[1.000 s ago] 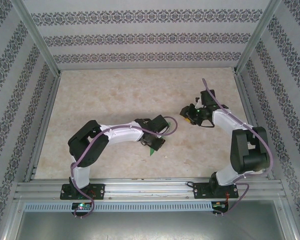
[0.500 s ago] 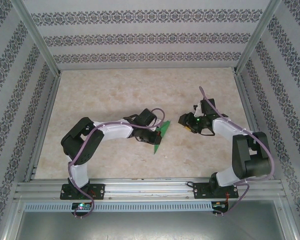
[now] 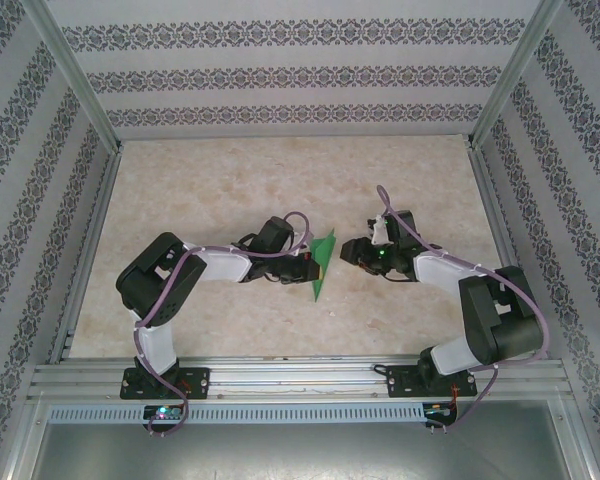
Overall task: Fold a paper plane with a square sheet of paper (fold left side to right side)
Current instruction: Fold the wing for the fifth time at the center of the table.
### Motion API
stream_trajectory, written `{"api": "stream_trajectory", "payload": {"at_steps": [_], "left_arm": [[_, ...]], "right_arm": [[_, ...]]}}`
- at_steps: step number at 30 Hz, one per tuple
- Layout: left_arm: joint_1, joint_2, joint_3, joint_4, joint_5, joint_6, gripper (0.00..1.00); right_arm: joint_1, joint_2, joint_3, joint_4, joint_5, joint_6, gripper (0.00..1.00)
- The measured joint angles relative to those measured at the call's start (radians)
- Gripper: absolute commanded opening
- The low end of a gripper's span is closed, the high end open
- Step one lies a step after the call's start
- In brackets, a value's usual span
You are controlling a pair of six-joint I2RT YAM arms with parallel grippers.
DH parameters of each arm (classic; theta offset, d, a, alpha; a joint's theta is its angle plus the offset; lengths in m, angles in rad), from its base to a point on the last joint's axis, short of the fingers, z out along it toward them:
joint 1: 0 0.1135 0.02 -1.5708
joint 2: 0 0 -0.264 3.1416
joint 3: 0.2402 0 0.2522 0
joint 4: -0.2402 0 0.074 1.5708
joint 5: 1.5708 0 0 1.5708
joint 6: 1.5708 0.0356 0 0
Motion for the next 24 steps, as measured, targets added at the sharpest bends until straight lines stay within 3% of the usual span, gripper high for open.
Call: {"api": "stream_trajectory", "payload": {"at_steps": [10,24], "left_arm": [[0.004,0.028,-0.010,0.122,0.049,-0.089,0.01],[0.010,0.098,-0.029,0.261,0.091,-0.198,0.00]], "right_arm": [[0.060,0.062,-0.002,0.117,-0.003,0.044,0.44],[0.071,0.107,-0.002,0.161,0.006,0.087,0.43]]}}
